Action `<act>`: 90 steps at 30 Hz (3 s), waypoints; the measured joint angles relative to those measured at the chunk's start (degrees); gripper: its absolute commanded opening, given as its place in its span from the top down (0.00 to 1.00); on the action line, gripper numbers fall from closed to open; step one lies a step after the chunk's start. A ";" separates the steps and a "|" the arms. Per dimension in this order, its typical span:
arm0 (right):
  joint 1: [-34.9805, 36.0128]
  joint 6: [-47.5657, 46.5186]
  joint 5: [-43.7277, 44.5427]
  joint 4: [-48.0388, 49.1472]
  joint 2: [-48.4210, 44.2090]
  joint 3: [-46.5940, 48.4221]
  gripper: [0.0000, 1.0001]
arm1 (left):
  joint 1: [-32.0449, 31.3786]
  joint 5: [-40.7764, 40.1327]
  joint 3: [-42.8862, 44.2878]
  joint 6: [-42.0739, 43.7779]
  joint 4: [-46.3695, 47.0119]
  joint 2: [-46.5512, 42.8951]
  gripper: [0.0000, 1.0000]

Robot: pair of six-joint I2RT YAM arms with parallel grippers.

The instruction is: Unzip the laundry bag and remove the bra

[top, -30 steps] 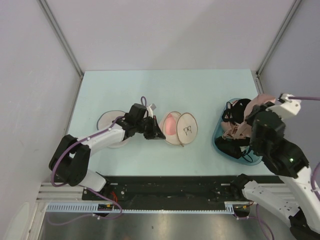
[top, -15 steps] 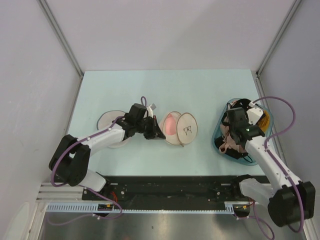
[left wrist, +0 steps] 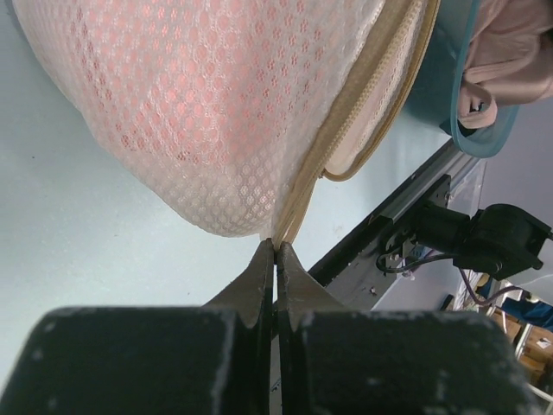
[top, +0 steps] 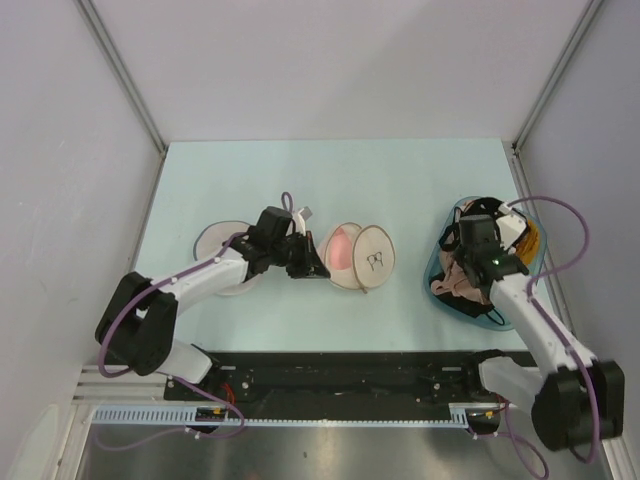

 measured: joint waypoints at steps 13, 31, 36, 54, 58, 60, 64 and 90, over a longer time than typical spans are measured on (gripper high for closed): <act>8.57 -2.29 -2.43 -6.49 -16.85 12.94 0.34 | -0.02 -0.17 0.46 0.92 -0.70 -0.17 1.00; 40.63 6.60 -10.54 11.52 12.63 13.84 0.76 | 0.00 -1.18 0.55 0.98 -1.90 -0.72 1.00; 40.52 6.99 -14.05 16.28 18.40 15.98 0.77 | 0.00 -1.16 0.55 0.98 -1.92 -1.09 1.00; 33.44 7.41 -13.09 16.41 40.19 21.70 0.30 | 0.00 -0.94 0.55 0.96 -1.68 -1.09 1.00; 33.40 6.47 -11.39 15.30 43.43 25.94 0.51 | 0.00 -0.94 0.55 0.98 -1.25 -1.09 1.00; 33.40 5.99 -10.27 15.12 45.42 27.12 0.69 | 0.00 -0.90 0.55 0.98 -1.09 -1.09 0.99; 33.48 6.40 -8.22 15.15 46.69 27.91 1.00 | 0.00 -0.55 0.55 0.98 -1.09 -1.18 1.00; 46.80 1.20 -5.99 4.66 16.48 22.93 1.00 | 6.64 0.22 1.49 2.99 -3.58 -2.58 0.99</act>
